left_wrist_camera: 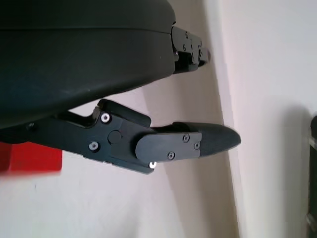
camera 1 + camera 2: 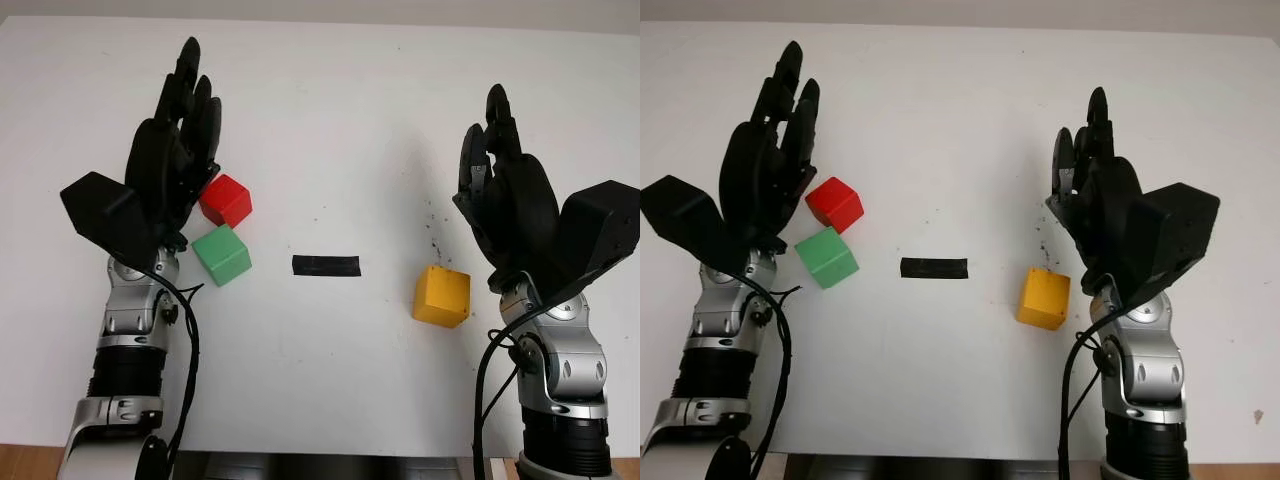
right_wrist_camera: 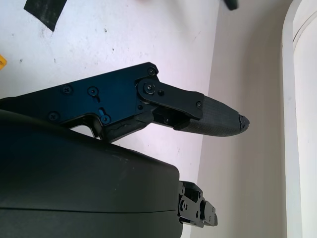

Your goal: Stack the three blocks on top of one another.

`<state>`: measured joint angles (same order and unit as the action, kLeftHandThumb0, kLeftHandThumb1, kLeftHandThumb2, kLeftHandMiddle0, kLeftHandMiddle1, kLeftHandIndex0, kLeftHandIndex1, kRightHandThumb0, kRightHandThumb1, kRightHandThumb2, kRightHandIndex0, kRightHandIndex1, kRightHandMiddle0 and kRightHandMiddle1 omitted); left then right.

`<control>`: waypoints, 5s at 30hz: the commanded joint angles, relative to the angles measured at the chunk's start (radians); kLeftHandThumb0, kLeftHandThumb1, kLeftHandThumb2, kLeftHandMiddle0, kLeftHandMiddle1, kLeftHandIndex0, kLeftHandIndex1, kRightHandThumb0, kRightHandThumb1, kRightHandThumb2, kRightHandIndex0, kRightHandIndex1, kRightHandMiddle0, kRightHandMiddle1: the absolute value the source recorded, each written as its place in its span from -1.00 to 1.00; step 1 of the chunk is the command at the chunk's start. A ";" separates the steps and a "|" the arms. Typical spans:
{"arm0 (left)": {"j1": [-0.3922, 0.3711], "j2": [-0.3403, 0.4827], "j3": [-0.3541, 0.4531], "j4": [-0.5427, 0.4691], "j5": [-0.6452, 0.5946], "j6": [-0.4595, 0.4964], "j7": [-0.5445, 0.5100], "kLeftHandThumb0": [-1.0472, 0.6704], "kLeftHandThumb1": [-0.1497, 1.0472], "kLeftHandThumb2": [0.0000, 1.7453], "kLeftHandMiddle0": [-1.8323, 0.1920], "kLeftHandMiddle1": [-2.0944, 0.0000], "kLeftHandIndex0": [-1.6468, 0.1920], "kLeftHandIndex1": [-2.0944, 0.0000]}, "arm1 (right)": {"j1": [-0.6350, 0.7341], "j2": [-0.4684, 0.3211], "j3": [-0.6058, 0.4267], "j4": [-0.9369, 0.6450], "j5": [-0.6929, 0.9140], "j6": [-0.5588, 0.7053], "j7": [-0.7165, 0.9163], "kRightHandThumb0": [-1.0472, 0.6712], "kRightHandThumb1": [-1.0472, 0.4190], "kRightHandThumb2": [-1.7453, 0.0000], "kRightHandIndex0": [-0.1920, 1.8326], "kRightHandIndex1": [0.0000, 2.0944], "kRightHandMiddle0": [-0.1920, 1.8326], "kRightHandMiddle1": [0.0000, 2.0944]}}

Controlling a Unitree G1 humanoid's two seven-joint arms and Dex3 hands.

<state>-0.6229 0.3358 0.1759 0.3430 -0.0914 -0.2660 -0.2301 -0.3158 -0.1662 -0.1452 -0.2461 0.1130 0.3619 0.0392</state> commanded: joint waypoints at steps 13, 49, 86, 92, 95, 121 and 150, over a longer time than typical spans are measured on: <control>-0.340 0.479 -0.178 0.276 0.302 -0.138 -0.351 -0.38 0.67 -0.96 0.59 0.98 0.28 0.93 | -0.006 -0.002 -0.003 -0.051 0.005 0.015 -0.011 -0.61 -1.00 0.21 -1.00 -1.00 -1.00 -1.00; -0.415 0.498 -0.493 0.415 0.793 -0.465 -0.065 -0.41 0.64 -0.93 0.79 0.94 0.38 0.93 | 0.008 -0.007 -0.007 -0.057 0.005 0.027 -0.001 -0.61 -1.00 0.21 -1.00 -1.00 -1.00 -1.00; -0.382 0.487 -0.545 0.419 0.885 -0.496 0.079 -0.44 0.75 -0.94 0.66 0.94 0.39 0.26 | 0.006 -0.003 -0.012 -0.081 0.003 0.046 -0.016 -0.60 -1.00 0.21 -1.00 -1.00 -1.00 -1.00; -0.387 0.489 -0.560 0.423 0.922 -0.500 0.134 -0.41 0.78 -0.93 0.57 0.92 0.39 0.01 | 0.005 -0.004 -0.012 -0.078 0.005 0.044 -0.015 -0.60 -1.00 0.20 -1.00 -1.00 -1.00 -1.00; -0.389 0.489 -0.567 0.429 0.932 -0.505 0.157 -0.40 0.82 -0.93 0.53 0.92 0.39 -0.11 | 0.004 -0.004 -0.014 -0.074 0.006 0.042 -0.014 -0.60 -1.00 0.21 -1.00 -1.00 -1.00 -1.00; -0.392 0.430 -0.461 0.500 0.575 -0.557 -0.005 -0.31 0.93 -0.93 0.51 0.94 0.46 -0.45 | -0.007 -0.004 -0.017 -0.060 0.011 0.042 -0.005 -0.60 -1.00 0.22 -1.00 -1.00 -1.00 -1.00; -0.128 0.210 -0.411 -0.017 0.331 -0.294 -0.317 -0.33 0.97 -0.94 0.55 0.95 0.48 -0.71 | -0.005 0.010 0.003 -0.060 0.004 0.041 -0.023 -0.59 -1.00 0.20 -1.00 -1.00 -1.00 -1.00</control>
<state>-0.7741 0.5541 -0.2276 0.3554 0.2284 -0.5634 -0.5589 -0.3265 -0.1587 -0.1407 -0.3014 0.1178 0.4112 0.0169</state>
